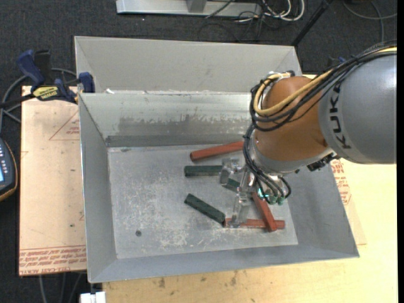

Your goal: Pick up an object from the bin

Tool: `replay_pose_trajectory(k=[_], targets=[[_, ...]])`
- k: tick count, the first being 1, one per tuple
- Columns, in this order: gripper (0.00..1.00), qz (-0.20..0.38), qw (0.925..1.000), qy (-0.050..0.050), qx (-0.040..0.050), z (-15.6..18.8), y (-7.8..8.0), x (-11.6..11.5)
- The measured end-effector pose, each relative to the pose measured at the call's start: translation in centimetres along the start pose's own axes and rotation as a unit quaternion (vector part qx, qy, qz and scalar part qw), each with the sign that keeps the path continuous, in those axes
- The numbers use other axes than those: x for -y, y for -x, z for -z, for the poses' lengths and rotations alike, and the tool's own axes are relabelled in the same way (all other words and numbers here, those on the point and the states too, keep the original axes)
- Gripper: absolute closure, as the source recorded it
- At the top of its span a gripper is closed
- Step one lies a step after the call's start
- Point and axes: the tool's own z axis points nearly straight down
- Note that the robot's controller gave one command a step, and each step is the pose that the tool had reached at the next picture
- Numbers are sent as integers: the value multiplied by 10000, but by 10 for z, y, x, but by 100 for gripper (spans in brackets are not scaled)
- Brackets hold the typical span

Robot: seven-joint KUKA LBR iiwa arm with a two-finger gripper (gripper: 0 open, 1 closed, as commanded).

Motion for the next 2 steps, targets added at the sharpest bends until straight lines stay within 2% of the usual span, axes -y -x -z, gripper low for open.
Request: replay_pose_trajectory(k=[1, 2], targets=[[0, -813, 9967, 2, 7, -97, 4, -18], [100, -819, 9966, 6, 42, -93, 6, -18]])
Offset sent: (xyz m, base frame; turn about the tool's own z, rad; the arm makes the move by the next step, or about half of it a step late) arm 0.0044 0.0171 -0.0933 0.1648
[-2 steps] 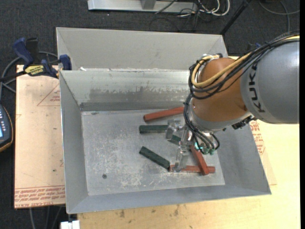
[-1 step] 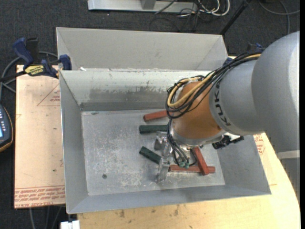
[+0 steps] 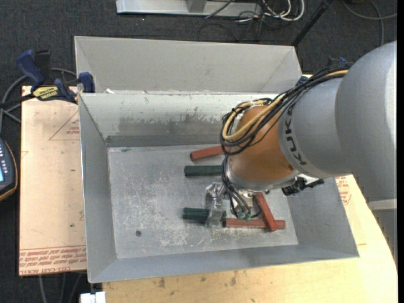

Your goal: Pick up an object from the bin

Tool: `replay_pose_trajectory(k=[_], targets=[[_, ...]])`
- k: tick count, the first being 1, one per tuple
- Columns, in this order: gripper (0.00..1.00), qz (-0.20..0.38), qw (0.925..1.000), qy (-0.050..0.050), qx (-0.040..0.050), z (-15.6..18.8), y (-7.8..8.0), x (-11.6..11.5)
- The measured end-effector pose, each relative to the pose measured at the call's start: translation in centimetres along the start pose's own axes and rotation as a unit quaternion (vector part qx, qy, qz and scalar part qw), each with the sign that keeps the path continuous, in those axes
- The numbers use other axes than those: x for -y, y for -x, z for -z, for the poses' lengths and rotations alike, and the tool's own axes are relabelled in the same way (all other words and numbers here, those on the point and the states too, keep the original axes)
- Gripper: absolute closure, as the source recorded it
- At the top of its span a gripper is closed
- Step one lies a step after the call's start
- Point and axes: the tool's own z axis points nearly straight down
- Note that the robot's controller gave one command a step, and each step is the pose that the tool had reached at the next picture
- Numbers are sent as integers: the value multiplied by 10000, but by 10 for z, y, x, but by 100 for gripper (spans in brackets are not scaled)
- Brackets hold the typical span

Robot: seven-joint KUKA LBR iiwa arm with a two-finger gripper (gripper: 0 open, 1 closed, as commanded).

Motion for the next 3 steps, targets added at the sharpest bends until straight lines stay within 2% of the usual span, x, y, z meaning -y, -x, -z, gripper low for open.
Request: replay_pose_trajectory(k=[1, 2, 3], targets=[[100, -35, 10000, 6, 48, 163, 14, 10], [0, -30, 10000, -5, 5, 159, 13, 10], [0, -1208, 9927, -12, -32, -4, 15, -27]])
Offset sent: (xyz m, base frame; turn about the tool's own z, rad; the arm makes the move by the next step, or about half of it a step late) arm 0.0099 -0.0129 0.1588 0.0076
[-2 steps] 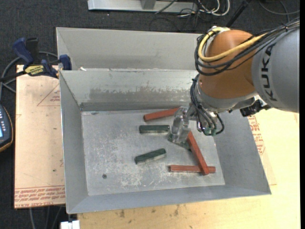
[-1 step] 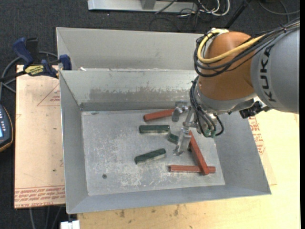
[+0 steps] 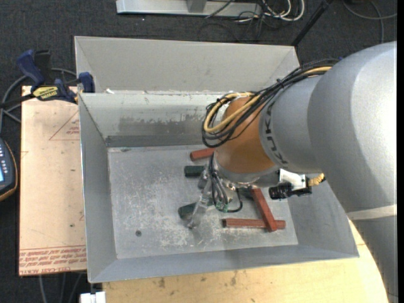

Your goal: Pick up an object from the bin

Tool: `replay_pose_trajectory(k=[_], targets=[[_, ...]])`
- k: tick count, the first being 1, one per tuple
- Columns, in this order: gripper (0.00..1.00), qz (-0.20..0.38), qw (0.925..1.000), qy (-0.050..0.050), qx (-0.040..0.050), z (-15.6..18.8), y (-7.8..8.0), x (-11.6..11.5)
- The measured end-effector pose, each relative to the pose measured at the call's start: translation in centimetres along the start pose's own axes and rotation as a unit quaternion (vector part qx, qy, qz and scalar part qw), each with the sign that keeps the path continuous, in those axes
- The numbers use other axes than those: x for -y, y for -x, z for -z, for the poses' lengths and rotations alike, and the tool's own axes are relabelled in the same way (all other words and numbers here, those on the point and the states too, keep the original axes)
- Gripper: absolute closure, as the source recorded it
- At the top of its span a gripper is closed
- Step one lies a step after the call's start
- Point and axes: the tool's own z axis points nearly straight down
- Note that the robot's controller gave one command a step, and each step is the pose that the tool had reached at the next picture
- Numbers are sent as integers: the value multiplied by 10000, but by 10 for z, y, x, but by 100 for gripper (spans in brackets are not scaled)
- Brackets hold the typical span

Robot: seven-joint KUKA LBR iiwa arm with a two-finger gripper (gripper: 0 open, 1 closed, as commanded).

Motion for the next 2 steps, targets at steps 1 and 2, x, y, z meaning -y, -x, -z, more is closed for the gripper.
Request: replay_pose_trajectory(k=[1, 2], targets=[[100, -1, 10000, 16, 34, 4, 2, 0], [100, -35, 10000, 34, 73, 210, -1, 6]])
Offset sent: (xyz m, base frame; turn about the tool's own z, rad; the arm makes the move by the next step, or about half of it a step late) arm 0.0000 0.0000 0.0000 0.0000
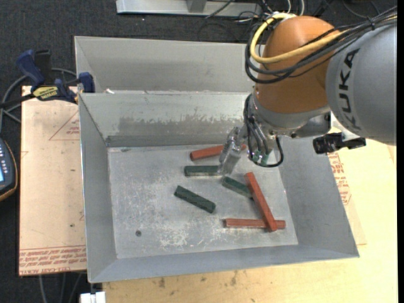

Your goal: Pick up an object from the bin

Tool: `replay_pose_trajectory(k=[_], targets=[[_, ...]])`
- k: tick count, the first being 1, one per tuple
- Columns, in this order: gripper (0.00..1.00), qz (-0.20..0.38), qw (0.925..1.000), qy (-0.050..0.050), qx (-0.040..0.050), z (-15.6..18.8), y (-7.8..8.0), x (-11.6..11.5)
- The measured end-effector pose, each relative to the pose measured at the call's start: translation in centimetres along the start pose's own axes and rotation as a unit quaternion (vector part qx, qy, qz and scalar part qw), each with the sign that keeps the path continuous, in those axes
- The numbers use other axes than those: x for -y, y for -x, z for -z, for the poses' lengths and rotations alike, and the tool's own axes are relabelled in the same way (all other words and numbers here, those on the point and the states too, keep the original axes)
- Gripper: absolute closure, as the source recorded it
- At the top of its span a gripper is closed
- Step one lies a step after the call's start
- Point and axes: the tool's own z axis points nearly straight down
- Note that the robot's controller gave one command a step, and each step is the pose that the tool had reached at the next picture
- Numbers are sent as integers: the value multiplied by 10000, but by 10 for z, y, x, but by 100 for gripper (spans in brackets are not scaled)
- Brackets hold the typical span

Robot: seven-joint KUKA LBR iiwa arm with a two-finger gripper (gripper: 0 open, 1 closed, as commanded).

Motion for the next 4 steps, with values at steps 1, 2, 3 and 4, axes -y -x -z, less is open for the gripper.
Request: replay_pose_trajectory(k=[1, 2, 3, 4], targets=[[100, 913, 9958, -36, -80, -120, -16, -16], [100, 1499, 9887, -21, -53, -133, -8, -21], [100, 1714, 9852, -12, -39, -120, -12, -34], [100, 1861, 9825, -6, -36, -117, -17, -59]])
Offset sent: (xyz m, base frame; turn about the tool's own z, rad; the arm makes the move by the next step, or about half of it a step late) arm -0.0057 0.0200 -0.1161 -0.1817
